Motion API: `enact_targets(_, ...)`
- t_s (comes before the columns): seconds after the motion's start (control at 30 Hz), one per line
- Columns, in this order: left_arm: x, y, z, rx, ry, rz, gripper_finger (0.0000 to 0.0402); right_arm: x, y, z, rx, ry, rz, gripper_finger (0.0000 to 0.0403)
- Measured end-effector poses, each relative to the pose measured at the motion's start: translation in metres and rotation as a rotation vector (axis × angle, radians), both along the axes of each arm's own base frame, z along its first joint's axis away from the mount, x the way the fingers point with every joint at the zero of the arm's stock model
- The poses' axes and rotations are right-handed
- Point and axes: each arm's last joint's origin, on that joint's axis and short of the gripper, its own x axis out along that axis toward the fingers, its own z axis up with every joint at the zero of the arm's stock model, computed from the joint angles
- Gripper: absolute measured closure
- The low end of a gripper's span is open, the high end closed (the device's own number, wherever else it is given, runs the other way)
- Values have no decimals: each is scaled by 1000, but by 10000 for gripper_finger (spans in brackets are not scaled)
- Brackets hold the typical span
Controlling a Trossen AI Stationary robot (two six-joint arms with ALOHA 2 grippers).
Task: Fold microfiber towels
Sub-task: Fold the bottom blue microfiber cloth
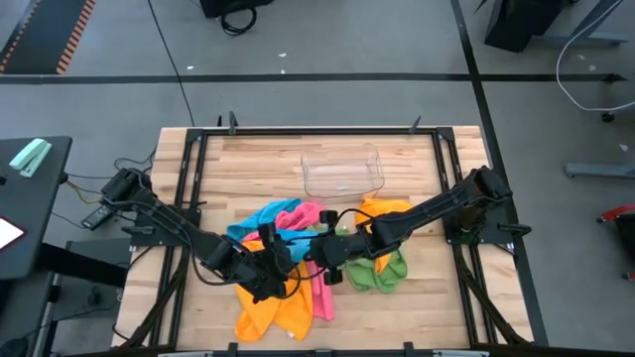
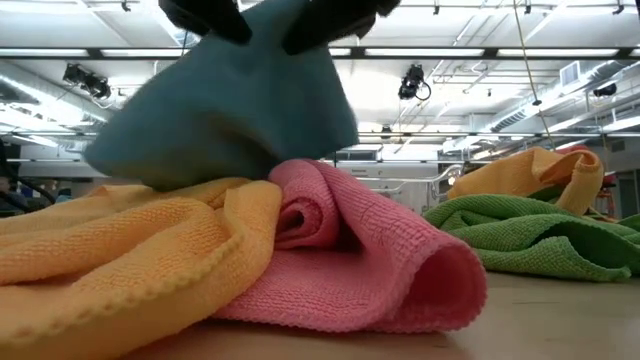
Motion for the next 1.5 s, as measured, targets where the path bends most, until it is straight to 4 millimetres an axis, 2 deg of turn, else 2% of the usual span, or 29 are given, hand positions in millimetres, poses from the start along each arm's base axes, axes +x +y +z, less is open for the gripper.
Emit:
enact_targets(0.13, 3, 4, 0, -17, -15, 27, 145, 1, -3, 15, 39, 9, -48, 396)
enact_targets(0.27, 4, -2, 3, -20, -45, -7, 164, -1, -6, 29, 62, 40, -87, 396)
enact_targets(0.4, 6, -3, 7, -36, -79, -15, 183, -2, -9, 33, 78, 62, -118, 396)
enact_targets(0.53, 11, 5, 7, -37, -84, 13, 188, -2, -9, 40, 101, 51, -139, 396)
enact_targets(1.03, 29, 24, 19, 23, -172, -6, 188, -7, -14, 35, 107, 101, -234, 397)
enact_targets(1.3, 34, 33, 36, 53, -193, 6, 188, -8, -17, 33, 110, 124, -259, 397)
enact_targets(1.5, 40, 45, 33, 3, -155, -8, 188, -8, -17, 33, 115, 124, -265, 397)
